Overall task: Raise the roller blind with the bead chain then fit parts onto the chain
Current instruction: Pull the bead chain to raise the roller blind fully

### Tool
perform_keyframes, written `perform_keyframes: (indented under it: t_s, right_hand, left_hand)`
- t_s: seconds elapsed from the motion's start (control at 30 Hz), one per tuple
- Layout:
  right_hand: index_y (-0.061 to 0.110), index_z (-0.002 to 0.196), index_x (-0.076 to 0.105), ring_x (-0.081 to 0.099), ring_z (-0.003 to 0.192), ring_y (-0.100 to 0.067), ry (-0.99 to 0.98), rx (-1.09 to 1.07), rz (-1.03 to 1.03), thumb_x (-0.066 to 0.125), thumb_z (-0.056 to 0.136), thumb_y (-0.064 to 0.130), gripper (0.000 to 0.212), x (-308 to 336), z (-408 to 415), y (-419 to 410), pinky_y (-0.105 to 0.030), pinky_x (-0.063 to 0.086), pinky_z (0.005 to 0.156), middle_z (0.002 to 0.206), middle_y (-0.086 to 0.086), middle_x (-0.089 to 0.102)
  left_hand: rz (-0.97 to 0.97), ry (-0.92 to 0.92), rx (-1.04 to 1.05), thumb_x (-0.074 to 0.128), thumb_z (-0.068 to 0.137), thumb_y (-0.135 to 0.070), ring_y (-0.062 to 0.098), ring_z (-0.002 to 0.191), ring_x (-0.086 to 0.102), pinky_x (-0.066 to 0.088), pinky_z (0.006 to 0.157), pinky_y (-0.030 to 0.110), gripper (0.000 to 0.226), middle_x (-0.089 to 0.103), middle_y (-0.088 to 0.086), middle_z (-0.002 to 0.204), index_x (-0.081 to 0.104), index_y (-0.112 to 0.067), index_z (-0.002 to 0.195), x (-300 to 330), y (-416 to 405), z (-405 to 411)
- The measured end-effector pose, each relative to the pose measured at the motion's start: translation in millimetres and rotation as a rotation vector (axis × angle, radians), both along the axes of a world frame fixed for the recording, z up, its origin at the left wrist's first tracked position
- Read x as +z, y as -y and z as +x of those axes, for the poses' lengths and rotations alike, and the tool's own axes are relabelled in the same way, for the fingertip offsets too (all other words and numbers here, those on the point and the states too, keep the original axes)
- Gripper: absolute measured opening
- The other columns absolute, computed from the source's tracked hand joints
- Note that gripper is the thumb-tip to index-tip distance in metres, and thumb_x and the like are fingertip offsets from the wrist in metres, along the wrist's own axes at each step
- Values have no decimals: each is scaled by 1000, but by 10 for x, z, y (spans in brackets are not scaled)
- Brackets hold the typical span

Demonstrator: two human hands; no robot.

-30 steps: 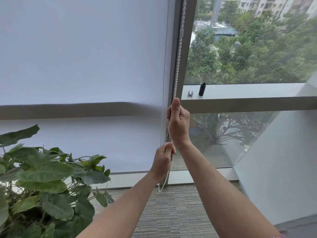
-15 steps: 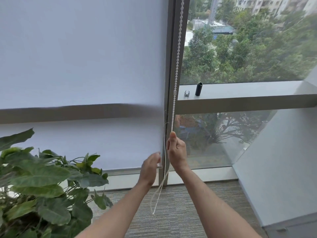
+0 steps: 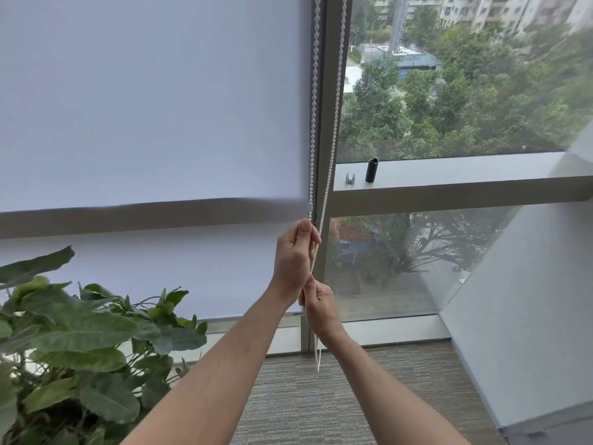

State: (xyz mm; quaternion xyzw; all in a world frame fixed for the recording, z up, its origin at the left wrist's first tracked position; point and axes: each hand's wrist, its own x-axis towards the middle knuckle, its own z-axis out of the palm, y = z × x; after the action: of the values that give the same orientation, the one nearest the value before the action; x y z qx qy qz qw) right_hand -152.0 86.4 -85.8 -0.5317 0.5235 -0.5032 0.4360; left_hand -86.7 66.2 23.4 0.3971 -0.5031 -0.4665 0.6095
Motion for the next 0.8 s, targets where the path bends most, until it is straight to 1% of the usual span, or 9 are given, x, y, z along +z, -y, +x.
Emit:
perform_keyframes:
  t_s: [0.1, 0.17, 0.23, 0.3, 0.4, 0.53, 0.6, 0.7, 0.8]
  right_hand:
    - [33, 53, 56, 32, 41, -8, 164, 105, 113, 36, 101, 51, 55, -15, -43, 23, -28, 27, 45, 46, 9, 38]
    - [33, 65, 64, 45, 48, -11, 178, 76, 138, 31, 102, 50, 53, 8, -93, 73, -33, 40, 50, 53, 4, 50]
    - [16, 91, 71, 58, 69, -17, 138, -17, 116, 26, 105, 48, 57, 122, -154, 176, -41, 50, 70, 73, -10, 62]
    - [3, 104, 69, 60, 75, -15, 125, -91, 73, 29, 106, 45, 58, 357, -209, 299, -35, 51, 75, 79, -17, 64]
    - [2, 101, 69, 59, 61, -8, 178, -70, -19, 32, 106, 42, 54, 884, -216, 422, -22, 51, 63, 69, -15, 57]
    - [6, 98, 70, 54, 54, -16, 338, 94, -146, 27, 105, 47, 60, 1461, -124, 442, -29, 51, 57, 64, -5, 54]
    - [17, 83, 70, 43, 49, -12, 361, 89, -212, 28, 103, 51, 58, 1632, -32, 432, -26, 40, 48, 57, 3, 47]
    - [28, 54, 52, 35, 49, -6, 241, -93, -323, 34, 102, 48, 55, 1644, 106, 379, -21, 29, 49, 50, 14, 40]
    - [26, 52, 40, 32, 50, -7, 259, -109, -327, 32, 100, 56, 57, 1473, 205, 291, -20, 26, 51, 51, 13, 37]
  left_hand:
    - [9, 20, 76, 40, 99, -28, 6, 40, 30, 26, 40, 18, 44, 36, -12, 44, 54, -28, 57, 7, -45, -37]
    - [21, 0, 98, 40, 99, -29, 7, 41, 30, 27, 40, 20, 44, 36, -11, 44, 54, -28, 58, -18, -58, -30]
    - [11, -1, 116, 39, 101, -27, 8, 44, 31, 30, 43, 23, 44, 37, -7, 48, 54, -26, 60, -68, -72, -7]
    - [25, 3, 116, 40, 102, -21, 8, 45, 32, 33, 46, 23, 45, 38, -6, 49, 54, -25, 60, -156, -109, -6]
    - [68, 64, 104, 41, 96, -18, 14, 50, 31, 28, 49, 29, 38, 38, -7, 50, 52, -25, 60, -344, -233, -29]
    - [148, 100, 64, 40, 99, -19, 8, 44, 34, 30, 44, 22, 40, 39, -10, 47, 51, -26, 61, -653, -395, -48]
    - [189, 100, 62, 39, 102, -11, 6, 41, 32, 28, 42, 21, 45, 37, -9, 45, 51, -25, 61, -788, -456, -31]
    - [242, 120, 67, 37, 100, -2, 5, 42, 30, 27, 42, 22, 46, 36, -12, 45, 50, -23, 62, -981, -495, 61]
    - [271, 149, 68, 37, 99, -2, 7, 45, 28, 24, 45, 27, 46, 34, -10, 48, 50, -23, 61, -1080, -482, 147]
